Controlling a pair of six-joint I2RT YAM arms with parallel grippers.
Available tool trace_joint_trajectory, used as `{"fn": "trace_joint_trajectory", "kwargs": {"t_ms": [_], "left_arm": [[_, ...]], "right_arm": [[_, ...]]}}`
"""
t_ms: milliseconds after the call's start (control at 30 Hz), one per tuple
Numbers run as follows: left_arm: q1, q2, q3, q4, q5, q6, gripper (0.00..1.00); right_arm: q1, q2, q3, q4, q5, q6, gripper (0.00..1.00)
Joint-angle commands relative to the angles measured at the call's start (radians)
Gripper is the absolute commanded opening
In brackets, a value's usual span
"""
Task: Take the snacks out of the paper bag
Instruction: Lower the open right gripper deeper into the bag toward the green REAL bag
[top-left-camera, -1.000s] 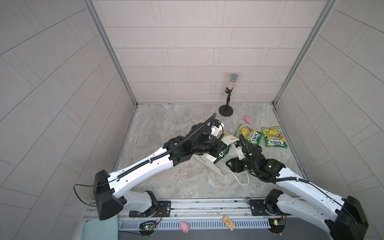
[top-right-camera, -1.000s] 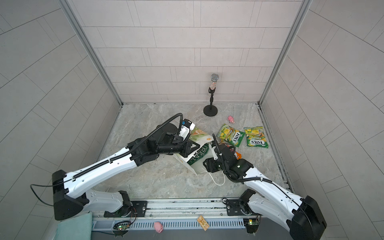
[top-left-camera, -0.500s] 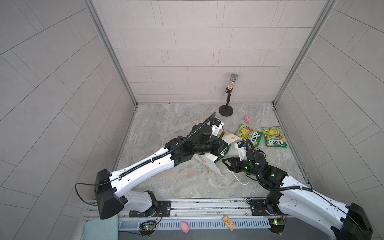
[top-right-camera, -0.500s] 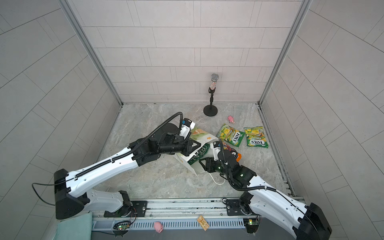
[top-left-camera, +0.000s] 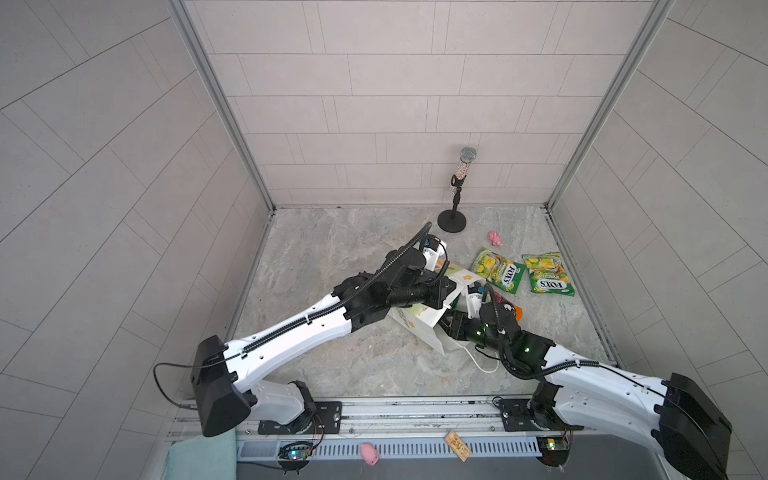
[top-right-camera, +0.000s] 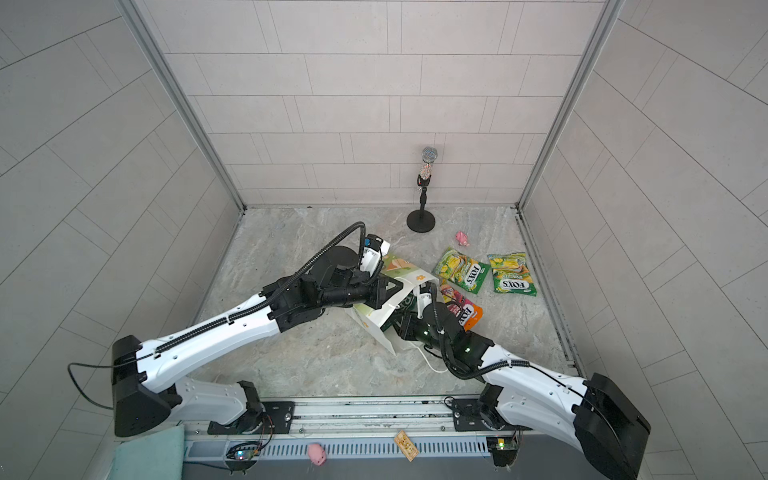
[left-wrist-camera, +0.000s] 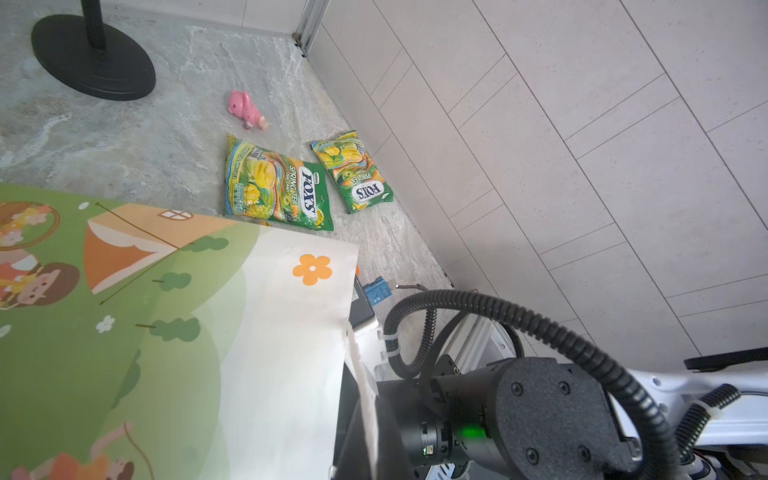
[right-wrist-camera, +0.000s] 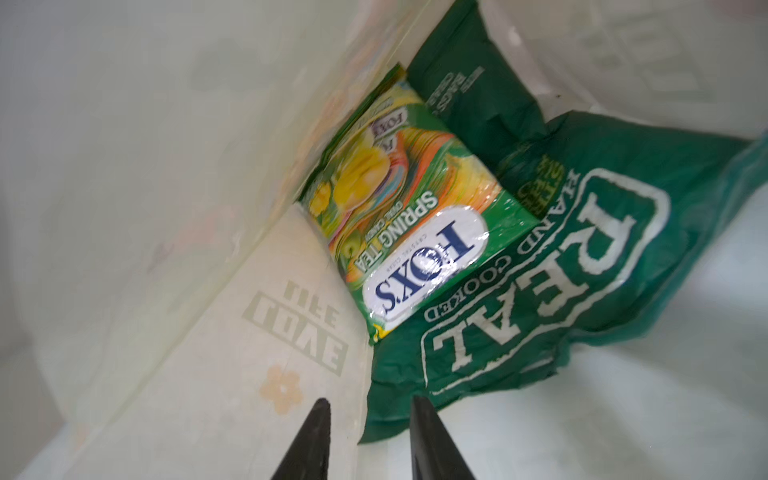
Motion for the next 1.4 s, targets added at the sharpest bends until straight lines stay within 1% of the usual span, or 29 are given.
{"fn": "trace_joint_trajectory", "kwargs": {"t_ms": [0, 167, 267, 367, 567, 767, 900, 1000, 1100, 1200, 1367], "left_arm": [[-0.006, 0.002, -0.014, 0.032, -0.013, -0.008, 0.0], [-0.007, -0.003, -0.018, 0.034, -0.016, -0.01, 0.0], [-0.007, -0.004, -0.017, 0.037, -0.016, -0.011, 0.0], [-0.007, -0.006, -0.02, 0.037, -0.013, -0.011, 0.0], [-0.011, -0.005, -0.019, 0.037, -0.006, -0.008, 0.0], [-0.011, -0.007, -0.02, 0.037, 0.001, -0.007, 0.0], [-0.011, -0.013, -0.023, 0.036, 0.004, -0.006, 0.0], [-0.012, -0.016, -0.026, 0.035, 0.002, -0.003, 0.0], [-0.011, -0.017, -0.025, 0.032, 0.003, -0.002, 0.0], [-0.011, -0.016, -0.025, 0.033, 0.006, -0.002, 0.0], [-0.012, -0.014, -0.021, 0.034, 0.01, -0.003, 0.0]], "right_arm": [[0.006, 0.028, -0.003, 0.073, 0.074, 0.094, 0.34], [0.009, 0.088, 0.012, 0.087, 0.083, 0.159, 0.31], [0.009, 0.128, 0.016, 0.134, 0.067, 0.166, 0.31], [0.009, 0.164, 0.033, 0.137, 0.067, 0.17, 0.31], [0.01, 0.22, 0.077, 0.083, 0.119, 0.203, 0.3], [0.009, 0.3, 0.11, 0.11, 0.129, 0.221, 0.28], [0.009, 0.336, 0.116, 0.109, 0.174, 0.243, 0.28], [0.009, 0.35, 0.129, 0.069, 0.214, 0.252, 0.28], [0.009, 0.353, 0.145, 0.014, 0.254, 0.261, 0.33], [0.009, 0.357, 0.143, -0.006, 0.285, 0.283, 0.33], [0.007, 0.4, 0.159, 0.006, 0.29, 0.292, 0.34]]}}
